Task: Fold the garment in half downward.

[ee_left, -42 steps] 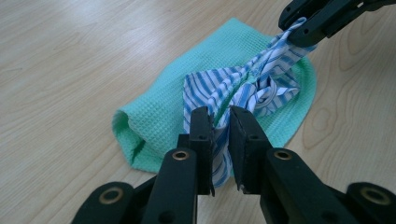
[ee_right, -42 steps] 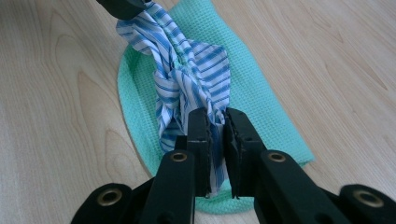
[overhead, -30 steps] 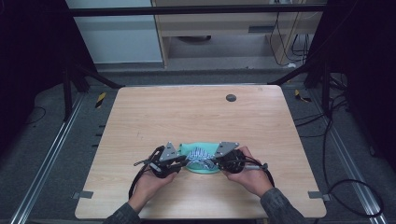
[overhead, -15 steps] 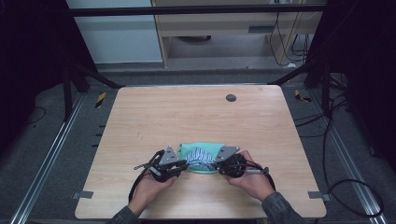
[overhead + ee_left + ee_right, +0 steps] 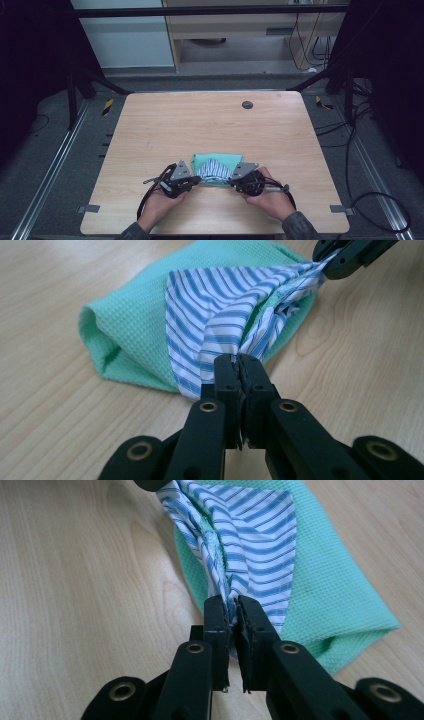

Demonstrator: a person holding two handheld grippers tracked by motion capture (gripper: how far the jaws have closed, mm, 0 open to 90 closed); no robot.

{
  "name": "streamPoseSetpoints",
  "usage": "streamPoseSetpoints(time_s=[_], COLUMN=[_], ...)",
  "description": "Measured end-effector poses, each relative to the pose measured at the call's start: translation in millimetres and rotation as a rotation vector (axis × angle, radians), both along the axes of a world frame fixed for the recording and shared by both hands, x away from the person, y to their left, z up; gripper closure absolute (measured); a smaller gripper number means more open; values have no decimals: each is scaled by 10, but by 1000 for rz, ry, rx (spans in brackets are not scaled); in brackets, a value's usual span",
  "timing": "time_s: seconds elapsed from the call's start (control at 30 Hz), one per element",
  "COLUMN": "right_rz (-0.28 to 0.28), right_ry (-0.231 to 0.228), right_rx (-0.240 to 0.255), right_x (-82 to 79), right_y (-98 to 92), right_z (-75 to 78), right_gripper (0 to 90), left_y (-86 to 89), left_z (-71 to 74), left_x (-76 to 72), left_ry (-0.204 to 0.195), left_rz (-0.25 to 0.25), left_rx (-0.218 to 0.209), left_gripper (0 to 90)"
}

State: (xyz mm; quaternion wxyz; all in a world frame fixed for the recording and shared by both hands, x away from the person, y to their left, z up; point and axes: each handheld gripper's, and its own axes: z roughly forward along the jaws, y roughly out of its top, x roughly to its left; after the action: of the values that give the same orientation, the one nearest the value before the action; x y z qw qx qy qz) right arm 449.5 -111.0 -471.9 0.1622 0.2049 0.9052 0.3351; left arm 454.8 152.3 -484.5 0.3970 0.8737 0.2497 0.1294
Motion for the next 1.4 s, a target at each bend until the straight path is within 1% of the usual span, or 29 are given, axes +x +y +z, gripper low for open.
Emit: streamPoseSetpoints(time_s=[0.03,0.07,0.13,0.23,0.3,0.37,0.5,0.57,0.6,0.7,0.77,0.8,0.83,0.9,1.0,1.03,1.23,1.37,1.4], right_rz=[0,12,20,28,29,37,42,43,45,51,56,60,60,66,78,73,74,78,71], right_ry=[0,1,4,5,6,9,11,-2,-1,-7,-7,-10,-15,-18,-16,-13,2,3,0], right_rx=[0,-6,-16,-28,-31,-41,-44,-59,-63,-71,-74,-80,-81,-87,-101,-101,-105,-104,-94], right_x=[0,-19,-32,-43,-44,-49,-51,-66,-78,-108,-134,-147,-163,-187,-204,-210,-217,-218,-227], right_y=[0,5,10,13,13,13,5,3,4,-1,0,2,8,16,26,31,34,32,25], right_z=[0,-17,-29,-45,-49,-53,-53,-59,-60,-69,-77,-80,-83,-85,-103,-112,-121,-126,-124], right_gripper=[838,847,849,852,853,854,855,856,857,859,861,862,863,865,866,867,866,861,843], left_y=[0,2,3,0,-5,7,6,5,5,6,4,9,6,11,5,9,7,10,14], left_z=[0,-17,-31,-51,-59,-57,-53,-46,-47,-57,-64,-58,-56,-53,-65,-64,-77,-81,-81], left_x=[0,-11,-24,-39,-46,-63,-90,-124,-134,-160,-178,-182,-190,-197,-211,-211,-224,-232,-252], left_ry=[0,12,20,28,32,42,40,42,49,56,55,51,47,44,47,48,58,55,52], left_rz=[0,-7,-12,-29,-28,-39,-47,-54,-55,-59,-52,-57,-53,-60,-58,-65,-66,-63,-46], left_rx=[0,7,13,36,33,35,42,49,43,45,41,51,51,64,62,75,69,72,56], left_gripper=[884,886,889,895,896,898,898,898,898,897,897,897,897,897,898,898,897,888,870])
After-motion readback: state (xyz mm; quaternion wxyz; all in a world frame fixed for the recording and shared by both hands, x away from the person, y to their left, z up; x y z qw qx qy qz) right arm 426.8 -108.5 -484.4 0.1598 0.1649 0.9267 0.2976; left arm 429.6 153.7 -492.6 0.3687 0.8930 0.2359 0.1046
